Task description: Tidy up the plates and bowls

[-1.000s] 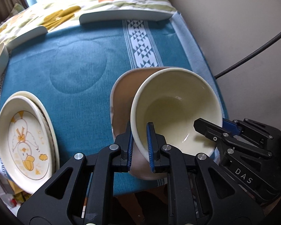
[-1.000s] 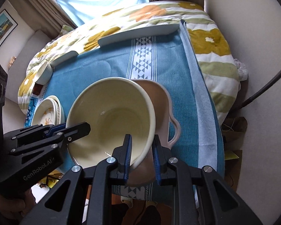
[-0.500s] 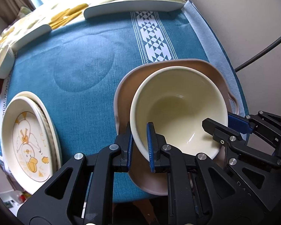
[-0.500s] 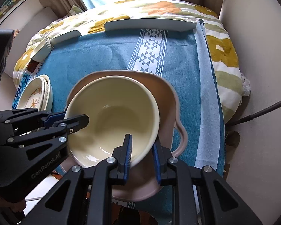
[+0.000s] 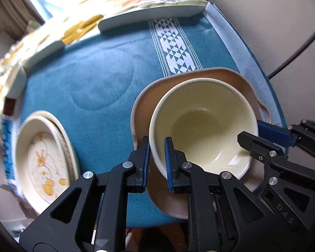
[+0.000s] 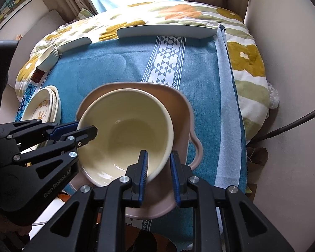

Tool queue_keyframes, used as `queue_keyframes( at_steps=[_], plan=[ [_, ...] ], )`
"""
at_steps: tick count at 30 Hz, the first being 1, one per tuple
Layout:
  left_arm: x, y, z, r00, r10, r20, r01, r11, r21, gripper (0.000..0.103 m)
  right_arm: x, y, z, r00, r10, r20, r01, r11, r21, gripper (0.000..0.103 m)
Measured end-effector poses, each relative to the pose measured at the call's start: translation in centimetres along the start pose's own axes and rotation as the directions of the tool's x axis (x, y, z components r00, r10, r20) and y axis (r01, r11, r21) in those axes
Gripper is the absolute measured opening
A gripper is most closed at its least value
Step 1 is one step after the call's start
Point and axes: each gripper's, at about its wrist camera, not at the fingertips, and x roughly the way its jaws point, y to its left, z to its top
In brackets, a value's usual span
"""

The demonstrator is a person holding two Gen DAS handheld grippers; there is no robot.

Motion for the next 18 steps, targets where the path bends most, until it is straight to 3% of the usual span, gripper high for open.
queue_keyframes(
  at_steps=[4, 18],
  plan=[
    [-0.4, -0.3, -0.1, 1.000, 0.029, 0.007, -0.029, 0.999, 0.024, 0.012, -0.6, -0.1, -0.2, 1.000, 0.004, 0.016, -0.004, 1.000, 0.013, 0.020],
    [-7.1, 3.7, -0.1, 0.990, -0.075, 0.120, 0.082, 0.995, -0.060, 0.014, -5.5, 0.7, 0.9, 0.992, 0.058, 0.113, -0.058, 0.998, 0.001, 0.020]
  ],
)
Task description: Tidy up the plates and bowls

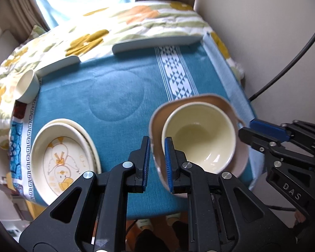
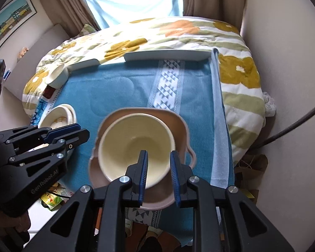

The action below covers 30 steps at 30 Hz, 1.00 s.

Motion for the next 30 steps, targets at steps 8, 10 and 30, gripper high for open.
queue_keyframes(
  at_steps=[8, 10, 30],
  plan=[
    [-4.4, 7.0, -1.0, 0.990, 0.086, 0.112, -0.077, 0.994, -0.082, 0.094, -0.8, 4.5, 1.2, 0.997, 0.047, 0.069, -0.044, 0.998, -0.039, 0.079],
    [-5.1, 9.5, -1.2, 0.990, 0.088, 0.112, -0.075, 0.990, -0.117, 0.094, -1.0, 5.5, 1.4, 0.993, 0.048, 0.106, -0.044, 0.998, -0.039, 0.098],
    [-8.9, 33.6, -0.3, 0.982, 0.084, 0.169, -0.011, 0.921, -0.389, 0.094, 4.6, 22.0, 12.4, 0.984, 0.149, 0.102, -0.134, 0.981, -0.140, 0.098]
  ],
)
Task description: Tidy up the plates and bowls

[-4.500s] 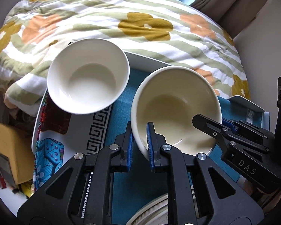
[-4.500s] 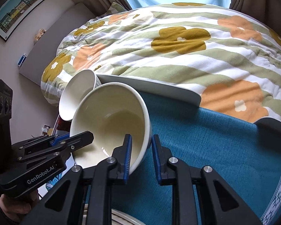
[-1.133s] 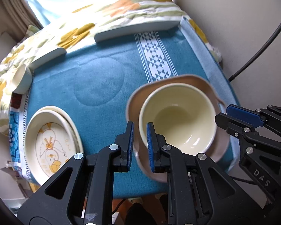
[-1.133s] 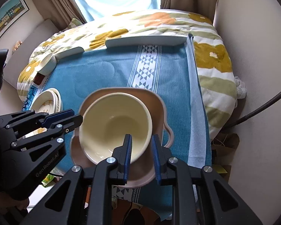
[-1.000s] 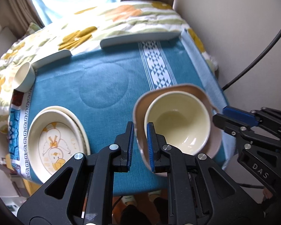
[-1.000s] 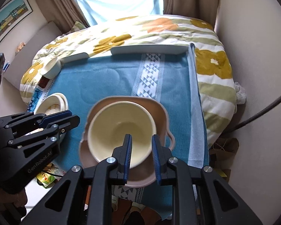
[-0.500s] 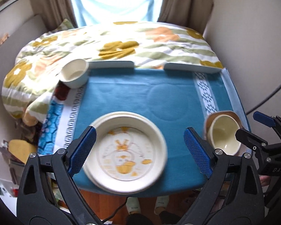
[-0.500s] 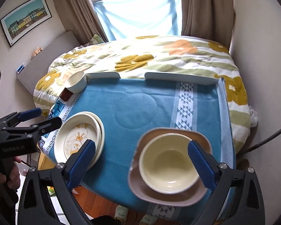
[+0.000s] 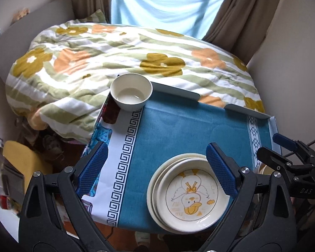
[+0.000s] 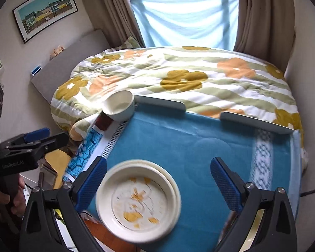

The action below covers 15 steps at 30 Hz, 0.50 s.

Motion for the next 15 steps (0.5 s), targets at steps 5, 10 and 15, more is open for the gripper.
queue_keyframes(
  at_steps=[5, 10, 15],
  plan=[
    [3.0, 3.0, 2.0, 1.000, -0.020, 0.009, 0.021, 0.992, -0.125, 0.092, 5.8, 0.7, 4.3, 0.996, 0.071, -0.051, -0.072, 0.997, -0.012, 0.098],
    [8.7, 5.7, 3.6, 0.999, -0.004, -0.036, -0.005, 0.966, -0.260, 0.071, 12.4, 1.7, 8.0, 0.978, 0.171, -0.116, -0.176, 0.984, -0.034, 0.096],
    [14.4, 7.8, 4.8, 0.998, -0.013, -0.067, -0.014, 0.924, -0.383, 0.048, 19.3, 2.7, 11.0, 0.945, 0.242, -0.218, -0.257, 0.966, -0.042, 0.076]
  ],
)
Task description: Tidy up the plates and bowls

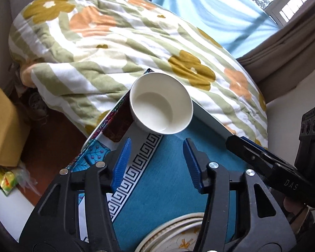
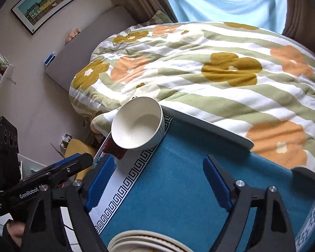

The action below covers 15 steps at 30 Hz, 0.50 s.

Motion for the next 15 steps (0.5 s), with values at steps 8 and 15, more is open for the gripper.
queue_keyframes(
  at_steps=[8, 15],
  plan=[
    [6.9, 1.5, 2.8, 0.998, 0.047, -0.051, -0.051, 0.995, -0.084, 0.036, 8.0, -1.5, 3.5, 0.988, 0.070, -0.134, -0.069, 0.998, 0.011, 0.049],
    [9.0, 2.4, 3.6, 0.993, 0.098, -0.063, -0.103, 0.990, -0.093, 0.017, 10.6, -2.2, 4.2, 0.978, 0.117, -0.170, -0.116, 0.993, 0.019, 0.032]
  ],
)
